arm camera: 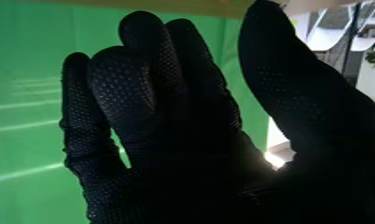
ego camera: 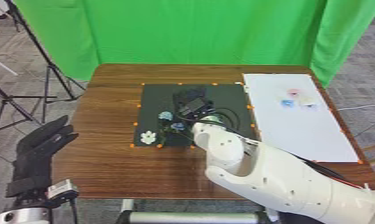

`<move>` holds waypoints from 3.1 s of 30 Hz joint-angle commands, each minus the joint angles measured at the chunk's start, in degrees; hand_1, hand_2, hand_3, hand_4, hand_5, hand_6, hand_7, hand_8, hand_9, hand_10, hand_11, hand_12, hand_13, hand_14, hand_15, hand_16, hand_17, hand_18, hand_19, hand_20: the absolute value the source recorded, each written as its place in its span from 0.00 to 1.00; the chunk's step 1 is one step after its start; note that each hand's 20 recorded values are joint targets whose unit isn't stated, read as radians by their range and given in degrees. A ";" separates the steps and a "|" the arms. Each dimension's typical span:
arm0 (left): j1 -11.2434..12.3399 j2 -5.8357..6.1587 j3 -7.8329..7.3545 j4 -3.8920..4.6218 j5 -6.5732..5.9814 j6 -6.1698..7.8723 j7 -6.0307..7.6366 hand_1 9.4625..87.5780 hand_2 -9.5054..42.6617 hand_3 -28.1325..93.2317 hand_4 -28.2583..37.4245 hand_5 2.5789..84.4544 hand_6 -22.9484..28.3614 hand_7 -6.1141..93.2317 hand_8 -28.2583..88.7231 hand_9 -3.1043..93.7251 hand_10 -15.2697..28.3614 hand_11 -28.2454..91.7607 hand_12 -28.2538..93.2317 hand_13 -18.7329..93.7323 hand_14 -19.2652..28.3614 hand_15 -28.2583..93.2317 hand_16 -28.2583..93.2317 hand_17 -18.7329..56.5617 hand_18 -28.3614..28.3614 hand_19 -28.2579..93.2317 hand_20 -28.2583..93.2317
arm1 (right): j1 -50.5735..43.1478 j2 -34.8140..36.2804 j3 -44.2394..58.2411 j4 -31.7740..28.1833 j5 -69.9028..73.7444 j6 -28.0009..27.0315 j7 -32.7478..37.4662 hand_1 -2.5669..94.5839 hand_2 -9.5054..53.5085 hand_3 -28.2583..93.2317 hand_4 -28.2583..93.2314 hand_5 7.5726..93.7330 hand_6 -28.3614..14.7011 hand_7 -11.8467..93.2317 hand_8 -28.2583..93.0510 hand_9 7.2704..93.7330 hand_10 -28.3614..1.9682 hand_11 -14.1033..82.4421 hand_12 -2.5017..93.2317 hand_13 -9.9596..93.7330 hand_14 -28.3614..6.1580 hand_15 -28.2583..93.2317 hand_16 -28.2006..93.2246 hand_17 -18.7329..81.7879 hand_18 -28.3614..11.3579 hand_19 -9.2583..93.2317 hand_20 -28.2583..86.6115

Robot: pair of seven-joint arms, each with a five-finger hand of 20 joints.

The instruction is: Arrange flowers

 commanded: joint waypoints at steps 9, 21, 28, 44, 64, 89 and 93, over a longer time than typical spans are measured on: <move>2.18 -0.05 0.45 -0.96 -0.40 1.50 1.10 0.21 0.23 0.91 0.14 0.47 0.65 0.22 0.15 0.39 0.81 0.55 0.29 0.40 0.98 0.78 0.09 0.12 0.88 0.71 0.27 | -1.87 14.84 14.10 -6.41 6.39 3.77 0.20 0.40 0.03 0.93 0.03 0.60 0.44 0.29 0.14 0.60 0.23 0.47 0.20 0.66 0.36 0.87 0.35 0.34 0.03 0.91 0.24; 0.57 -0.36 1.59 -0.81 0.45 0.91 0.07 0.21 0.23 0.91 0.13 0.47 0.65 0.22 0.15 0.39 0.81 0.55 0.29 0.39 0.98 0.78 0.09 0.12 0.88 0.71 0.27 | -6.51 20.35 22.72 -1.12 9.18 1.15 1.67 0.38 0.04 0.94 0.03 0.57 0.43 0.28 0.14 0.57 0.23 0.43 0.19 0.64 0.37 0.87 0.34 0.34 0.06 0.90 0.25; 0.00 -0.62 1.92 -0.69 0.67 0.85 0.24 0.21 0.23 0.91 0.13 0.47 0.66 0.22 0.15 0.39 0.81 0.55 0.29 0.39 0.98 0.78 0.09 0.12 0.88 0.71 0.27 | -6.41 22.17 24.05 1.78 9.73 0.38 2.34 0.37 0.05 0.95 0.03 0.55 0.43 0.28 0.14 0.56 0.23 0.42 0.19 0.64 0.39 0.87 0.34 0.34 0.07 0.89 0.26; -1.25 0.00 3.08 0.19 -0.29 0.97 2.22 0.21 0.24 0.91 0.13 0.47 0.65 0.22 0.15 0.39 0.81 0.55 0.29 0.39 0.98 0.78 0.09 0.12 0.88 0.71 0.27 | -8.57 22.08 27.52 9.46 12.81 -3.69 1.11 0.37 0.05 0.95 0.03 0.53 0.44 0.28 0.14 0.52 0.24 0.39 0.19 0.63 0.40 0.86 0.34 0.33 0.11 0.87 0.28; -1.74 -0.38 3.58 0.53 -0.73 0.91 2.86 0.21 0.23 0.91 0.13 0.47 0.65 0.22 0.15 0.39 0.81 0.55 0.29 0.39 0.98 0.78 0.09 0.12 0.88 0.71 0.27 | -9.29 18.54 29.73 14.03 12.62 -7.41 0.33 0.36 0.05 0.96 0.02 0.50 0.44 0.28 0.14 0.50 0.24 0.36 0.19 0.62 0.41 0.87 0.33 0.32 0.12 0.85 0.31; -2.54 -0.51 3.58 0.65 -0.67 0.66 2.35 0.21 0.23 0.92 0.13 0.47 0.65 0.23 0.15 0.39 0.81 0.55 0.29 0.39 0.98 0.78 0.09 0.12 0.88 0.71 0.27 | -11.12 13.20 32.16 16.96 9.87 -13.05 -1.17 0.36 0.06 0.96 0.02 0.46 0.49 0.26 0.14 0.50 0.27 0.36 0.19 0.62 0.40 0.87 0.33 0.32 0.11 0.84 0.34; -2.34 -0.64 3.49 0.58 -0.67 0.68 2.21 0.21 0.23 0.92 0.13 0.47 0.65 0.23 0.15 0.39 0.81 0.55 0.29 0.39 0.98 0.78 0.09 0.12 0.88 0.71 0.27 | -11.81 13.03 32.30 17.06 8.89 -13.27 -1.28 0.36 0.06 0.96 0.02 0.48 0.51 0.26 0.14 0.51 0.28 0.36 0.19 0.62 0.40 0.86 0.33 0.32 0.11 0.84 0.35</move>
